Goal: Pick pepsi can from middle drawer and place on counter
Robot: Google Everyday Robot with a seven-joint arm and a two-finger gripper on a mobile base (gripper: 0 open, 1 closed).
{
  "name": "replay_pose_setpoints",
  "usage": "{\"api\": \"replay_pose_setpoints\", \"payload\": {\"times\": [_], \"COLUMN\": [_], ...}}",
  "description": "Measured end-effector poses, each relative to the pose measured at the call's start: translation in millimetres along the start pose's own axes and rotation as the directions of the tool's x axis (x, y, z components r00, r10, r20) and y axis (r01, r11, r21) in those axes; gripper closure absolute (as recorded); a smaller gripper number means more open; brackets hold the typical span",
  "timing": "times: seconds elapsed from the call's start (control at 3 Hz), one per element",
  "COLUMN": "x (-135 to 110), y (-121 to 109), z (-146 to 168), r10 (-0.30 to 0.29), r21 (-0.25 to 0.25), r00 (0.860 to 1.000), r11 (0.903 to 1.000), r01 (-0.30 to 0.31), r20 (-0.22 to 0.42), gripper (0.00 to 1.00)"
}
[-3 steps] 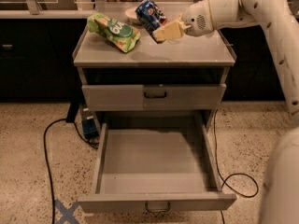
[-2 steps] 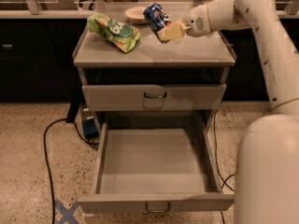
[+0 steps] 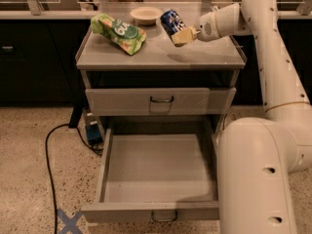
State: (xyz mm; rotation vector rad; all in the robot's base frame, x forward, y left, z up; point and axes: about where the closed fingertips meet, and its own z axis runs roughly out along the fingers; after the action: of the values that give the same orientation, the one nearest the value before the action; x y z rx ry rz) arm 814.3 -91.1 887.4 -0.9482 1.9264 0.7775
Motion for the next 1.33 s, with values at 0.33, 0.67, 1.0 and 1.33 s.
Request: {"api": "replay_pose_setpoints", "payload": {"times": [0.33,0.67,1.0,1.33], "x": [8.4,26.6,40.5,40.3], "y": [-26.2,-35.7,-38.7,-38.7], "z": [-0.8,6.1,11.7,11.6], "r10": [0.024,0.055,0.082,0.082], "r21": [0.065,0.074,0.067,0.067], "r00": [1.000,0.998,0.995,0.995], "r11": [0.9976,0.9959,0.9947,0.9947], "r01": [-0.024,-0.052,-0.078,-0.078], "r20": [-0.005,-0.037,-0.060,-0.059], "gripper": [1.00,1.00,1.00,0.87]}}
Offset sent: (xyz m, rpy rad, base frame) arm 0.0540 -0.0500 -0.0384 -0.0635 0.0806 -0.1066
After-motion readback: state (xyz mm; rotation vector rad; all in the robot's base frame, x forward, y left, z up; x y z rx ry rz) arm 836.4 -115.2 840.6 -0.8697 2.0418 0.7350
